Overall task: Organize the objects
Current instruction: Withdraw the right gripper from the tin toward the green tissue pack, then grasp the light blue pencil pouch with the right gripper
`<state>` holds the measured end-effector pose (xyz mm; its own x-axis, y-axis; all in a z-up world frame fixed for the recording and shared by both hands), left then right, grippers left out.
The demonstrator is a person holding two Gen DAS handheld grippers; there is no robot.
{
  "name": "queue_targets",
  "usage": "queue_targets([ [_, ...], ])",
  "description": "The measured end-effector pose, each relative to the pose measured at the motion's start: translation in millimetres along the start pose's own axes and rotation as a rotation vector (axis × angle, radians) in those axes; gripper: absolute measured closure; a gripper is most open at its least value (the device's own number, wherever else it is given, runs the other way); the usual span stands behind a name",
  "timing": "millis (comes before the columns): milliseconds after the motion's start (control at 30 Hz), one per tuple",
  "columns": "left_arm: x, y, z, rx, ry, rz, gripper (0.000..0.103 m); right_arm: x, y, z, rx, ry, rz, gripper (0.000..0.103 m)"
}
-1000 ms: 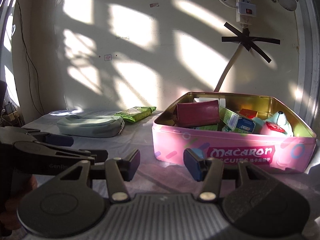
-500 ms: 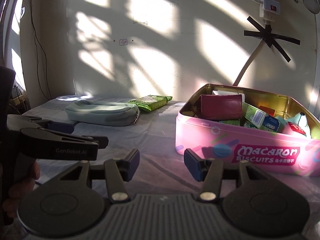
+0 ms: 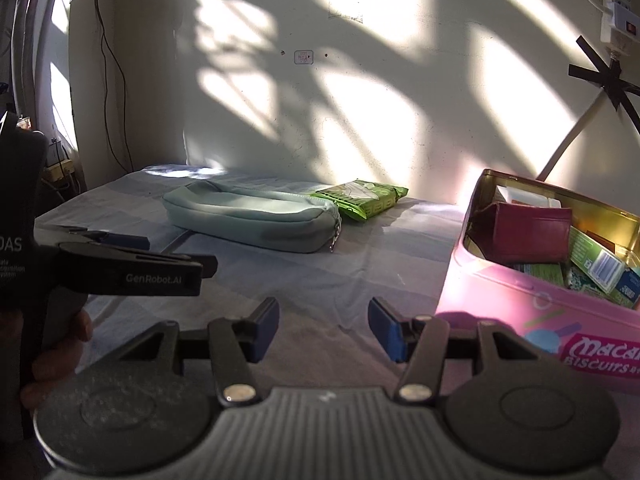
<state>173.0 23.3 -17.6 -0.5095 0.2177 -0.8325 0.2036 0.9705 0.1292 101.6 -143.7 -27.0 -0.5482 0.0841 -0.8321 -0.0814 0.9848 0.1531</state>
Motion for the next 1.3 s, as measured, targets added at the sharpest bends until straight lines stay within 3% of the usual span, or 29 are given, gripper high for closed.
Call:
queue_targets([
  [167,0,26,6,-0.008,0.028,-0.136,0.019,-25,9,35,-0.047,0.037,0.033,0.052],
  [333,2,39,9,-0.034,0.041,-0.198,0.019,-54,12,83,-0.083,0.075,0.105,0.052],
  [433,3,44,10,-0.048,0.047,-0.229,0.019,-70,1,114,-0.096,0.119,0.235,0.052],
  [600,4,50,10,-0.076,0.039,-0.252,0.019,-83,-40,170,-0.103,0.213,0.605,0.051],
  [667,4,53,10,-0.093,0.037,-0.260,0.019,-81,-48,190,-0.129,0.277,0.669,0.058],
  [700,4,54,11,-0.101,0.037,-0.264,0.019,-81,-48,192,-0.126,0.283,0.665,0.069],
  [733,4,56,11,-0.107,0.037,-0.269,0.019,-80,-45,192,-0.119,0.290,0.644,0.071],
  [867,5,66,8,-0.156,0.019,-0.317,0.019,-73,-28,163,-0.118,0.266,0.527,0.078],
  [1000,4,82,-10,-0.275,-0.074,-0.375,0.019,-54,-26,110,-0.165,0.242,0.489,0.080],
  [1067,3,85,-16,-0.295,-0.110,-0.391,0.019,-43,-34,78,-0.177,0.219,0.497,0.080],
  [1200,0,78,-16,-0.233,-0.131,-0.363,0.019,-23,-61,16,-0.200,0.191,0.524,0.080],
  [1300,-2,60,-15,-0.107,-0.138,-0.306,0.019,-8,-88,-28,-0.166,0.154,0.514,0.080],
])
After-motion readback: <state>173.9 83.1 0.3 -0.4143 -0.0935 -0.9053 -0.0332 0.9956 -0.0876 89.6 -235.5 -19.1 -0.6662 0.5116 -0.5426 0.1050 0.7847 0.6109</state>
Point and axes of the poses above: each gripper's, at about its wrist camera, not at the fingertips, and z roughly the way its jaws point, y to its left, x to its underside, the point moved 4 cm from there along z, roughly the way its jaws point, and after that the axes turned 10 degrees about z, right-handed, at the moved point
